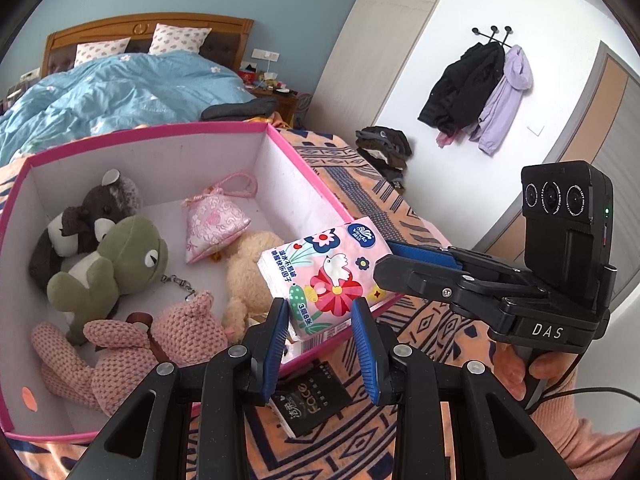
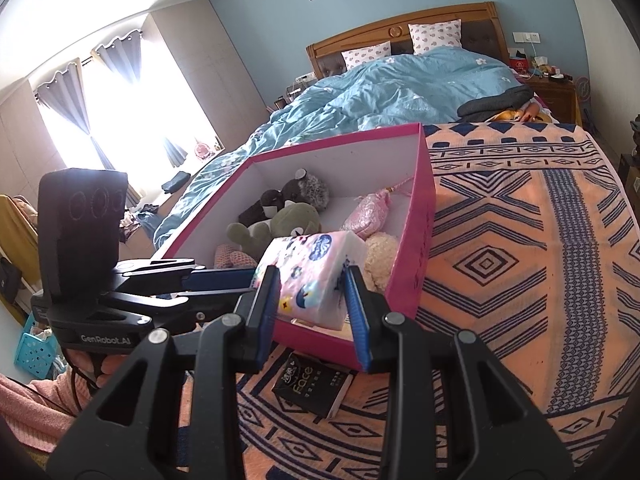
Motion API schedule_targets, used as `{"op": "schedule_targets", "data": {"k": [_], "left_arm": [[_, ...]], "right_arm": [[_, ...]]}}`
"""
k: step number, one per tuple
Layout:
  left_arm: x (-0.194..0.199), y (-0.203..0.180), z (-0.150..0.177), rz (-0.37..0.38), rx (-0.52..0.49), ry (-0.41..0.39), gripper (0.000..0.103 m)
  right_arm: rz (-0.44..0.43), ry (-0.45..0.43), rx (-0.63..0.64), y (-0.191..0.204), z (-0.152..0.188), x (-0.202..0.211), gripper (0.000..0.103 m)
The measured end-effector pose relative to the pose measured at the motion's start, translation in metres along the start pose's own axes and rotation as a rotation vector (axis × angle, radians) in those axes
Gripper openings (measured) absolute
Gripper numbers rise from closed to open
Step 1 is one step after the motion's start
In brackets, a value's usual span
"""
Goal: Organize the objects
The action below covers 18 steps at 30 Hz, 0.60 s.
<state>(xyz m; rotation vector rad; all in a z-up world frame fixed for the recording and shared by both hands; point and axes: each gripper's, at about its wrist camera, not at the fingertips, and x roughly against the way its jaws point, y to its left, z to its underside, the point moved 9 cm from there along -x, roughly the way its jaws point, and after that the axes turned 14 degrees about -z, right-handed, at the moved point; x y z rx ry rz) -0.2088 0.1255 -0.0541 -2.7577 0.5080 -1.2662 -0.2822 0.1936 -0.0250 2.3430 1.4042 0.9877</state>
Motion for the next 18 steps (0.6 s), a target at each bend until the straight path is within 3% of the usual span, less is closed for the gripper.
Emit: {"op": "schedule_targets", "data": {"k": [11, 18], "left_arm": [[-0.0082, 0.0021, 0.002, 0.008, 0.012, 0.027, 0.032], [-0.0016, 0.0025, 0.0036, -0.02, 0.003, -0.006, 0.032]], "right_arm": [[0.037, 0.018, -0.011, -0.0047, 0.0036, -0.0028, 0.036], [0.04, 0.005, -0.013, -0.0037, 0.0047, 0.0006, 0.036]]}}
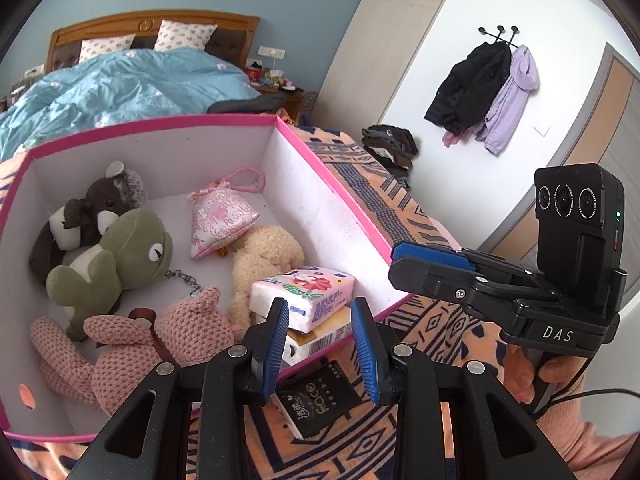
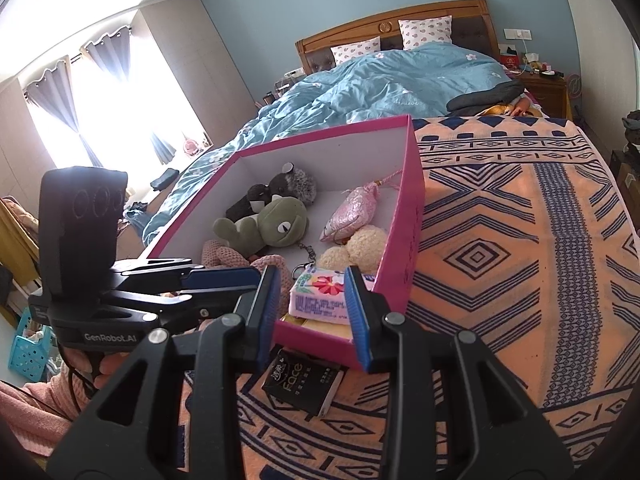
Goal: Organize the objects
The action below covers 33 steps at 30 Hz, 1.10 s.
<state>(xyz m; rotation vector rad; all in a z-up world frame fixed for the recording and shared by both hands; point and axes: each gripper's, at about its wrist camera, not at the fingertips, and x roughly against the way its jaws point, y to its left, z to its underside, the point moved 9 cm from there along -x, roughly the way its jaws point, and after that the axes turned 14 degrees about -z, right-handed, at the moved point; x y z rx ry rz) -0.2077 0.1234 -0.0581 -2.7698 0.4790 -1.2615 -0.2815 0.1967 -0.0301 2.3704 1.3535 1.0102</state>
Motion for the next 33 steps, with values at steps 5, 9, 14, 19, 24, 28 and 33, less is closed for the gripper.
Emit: {"op": "schedule_targets", "data": {"k": [5, 9, 14, 19, 24, 28, 33], "left_arm": [[0.02, -0.004, 0.004, -0.033, -0.044, -0.073, 0.038], [0.042, -0.006, 0.01, -0.053, -0.078, -0.137, 0.052], [0.062, -0.007, 0.027, -0.031, -0.096, -0.164, 0.054], [0.064, -0.014, 0.054, -0.03, -0.13, -0.135, 0.054], [0.044, -0.013, 0.077, -0.018, -0.112, -0.06, 0.054], [0.019, -0.006, 0.088, -0.019, -0.069, 0.012, 0.053], [-0.006, 0.002, 0.096, -0.031, -0.026, 0.082, 0.052]], "right_arm": [[-0.01, -0.011, 0.007, 0.005, 0.007, 0.006, 0.036], [-0.035, -0.022, 0.016, 0.013, 0.014, 0.013, 0.036], [-0.081, -0.019, 0.023, 0.026, 0.03, 0.021, 0.039], [-0.09, 0.015, 0.0, 0.026, 0.053, 0.017, 0.042], [-0.077, 0.063, -0.07, 0.009, 0.077, 0.002, 0.042], [-0.062, 0.098, -0.115, -0.003, 0.093, -0.009, 0.042], [-0.053, 0.119, -0.153, -0.014, 0.102, -0.018, 0.042]]}}
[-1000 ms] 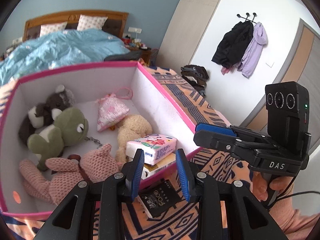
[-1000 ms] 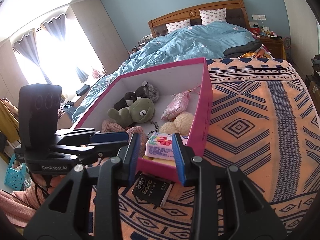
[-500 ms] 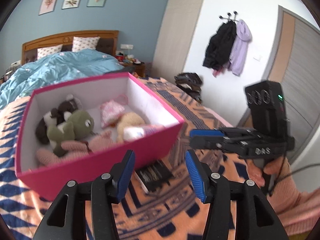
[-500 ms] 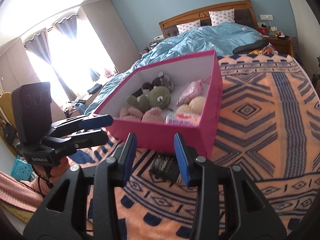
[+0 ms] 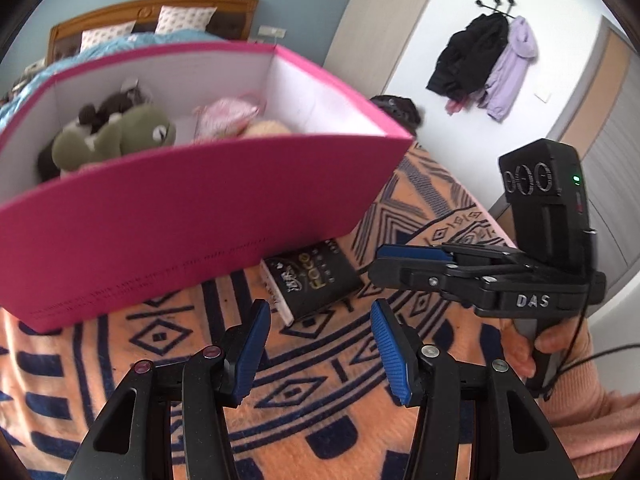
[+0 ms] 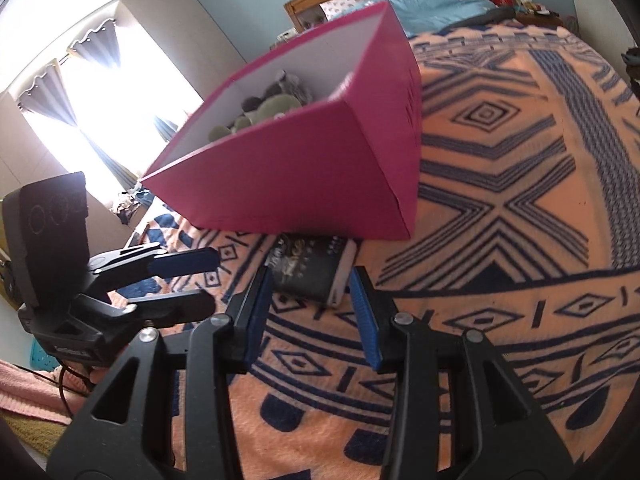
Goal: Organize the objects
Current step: 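Move the right tool back to the black Face tissue pack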
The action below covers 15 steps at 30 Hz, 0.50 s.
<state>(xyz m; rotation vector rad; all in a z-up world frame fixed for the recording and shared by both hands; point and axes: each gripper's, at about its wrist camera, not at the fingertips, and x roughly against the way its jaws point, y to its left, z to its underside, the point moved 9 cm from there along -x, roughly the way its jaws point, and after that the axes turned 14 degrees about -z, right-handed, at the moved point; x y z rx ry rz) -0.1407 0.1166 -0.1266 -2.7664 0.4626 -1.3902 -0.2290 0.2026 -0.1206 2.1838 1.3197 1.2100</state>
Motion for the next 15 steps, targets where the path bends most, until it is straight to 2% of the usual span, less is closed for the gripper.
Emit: {"op": "schedule_targets", "data": {"k": [4, 15], "left_arm": [[-0.013, 0.004, 0.002, -0.003, 0.032, 0.036, 0.05], [-0.031, 0.0, 0.003, 0.032, 0.076, 0.089, 0.034]], "right_arm": [[0.011, 0.009, -0.012, -0.005, 0.002, -0.007, 0.042], [0.009, 0.025, -0.022, -0.008, -0.003, -0.023, 0.042]]}}
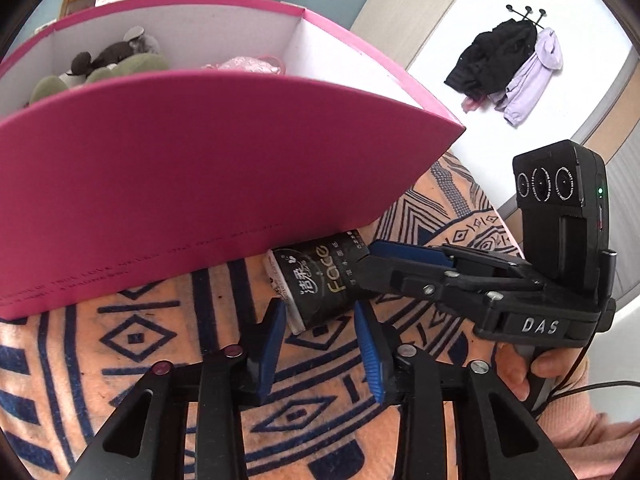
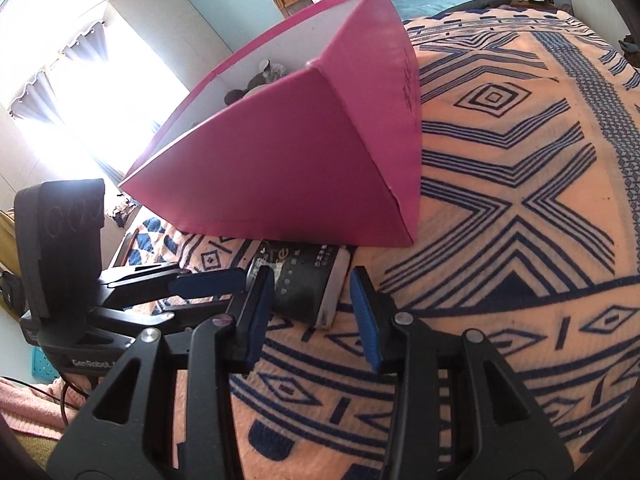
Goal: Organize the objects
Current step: 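Move the right tool back to the black Face tissue pack, then grasp the black Face tissue pack with the right tool and lift it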
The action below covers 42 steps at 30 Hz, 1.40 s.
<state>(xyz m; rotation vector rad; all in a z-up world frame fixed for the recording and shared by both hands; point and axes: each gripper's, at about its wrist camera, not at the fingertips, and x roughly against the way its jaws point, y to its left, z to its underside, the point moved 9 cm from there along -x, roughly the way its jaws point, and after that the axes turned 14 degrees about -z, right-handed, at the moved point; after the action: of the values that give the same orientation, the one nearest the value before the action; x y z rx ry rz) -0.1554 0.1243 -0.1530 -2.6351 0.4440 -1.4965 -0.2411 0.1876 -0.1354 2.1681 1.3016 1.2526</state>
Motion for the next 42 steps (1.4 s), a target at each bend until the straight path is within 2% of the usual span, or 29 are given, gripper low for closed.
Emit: {"op": "schedule_targets", "data": {"k": [8, 12, 15, 27, 42], "left_arm": [[0.003, -0.008, 0.009, 0.025, -0.024, 0.014, 0.033], [0.008, -0.007, 0.014, 0.011, -0.031, 0.007, 0.033], [0.01, -0.001, 0.012, -0.008, -0.015, -0.004, 0.036], [0.013, -0.006, 0.006, 0.0, -0.008, -0.027, 0.036], [0.007, -0.006, 0.009, 0.018, 0.004, -0.014, 0.032]], "right_arm": [[0.013, 0.042, 0.036, 0.007, 0.011, -0.001, 0.038], [0.002, 0.063, 0.039, 0.01, 0.019, -0.001, 0.038], [0.004, 0.049, 0.03, 0.009, 0.019, 0.004, 0.038], [-0.016, 0.004, -0.007, 0.002, 0.013, 0.008, 0.038], [-0.005, 0.021, 0.023, 0.009, 0.018, -0.001, 0.037]]}}
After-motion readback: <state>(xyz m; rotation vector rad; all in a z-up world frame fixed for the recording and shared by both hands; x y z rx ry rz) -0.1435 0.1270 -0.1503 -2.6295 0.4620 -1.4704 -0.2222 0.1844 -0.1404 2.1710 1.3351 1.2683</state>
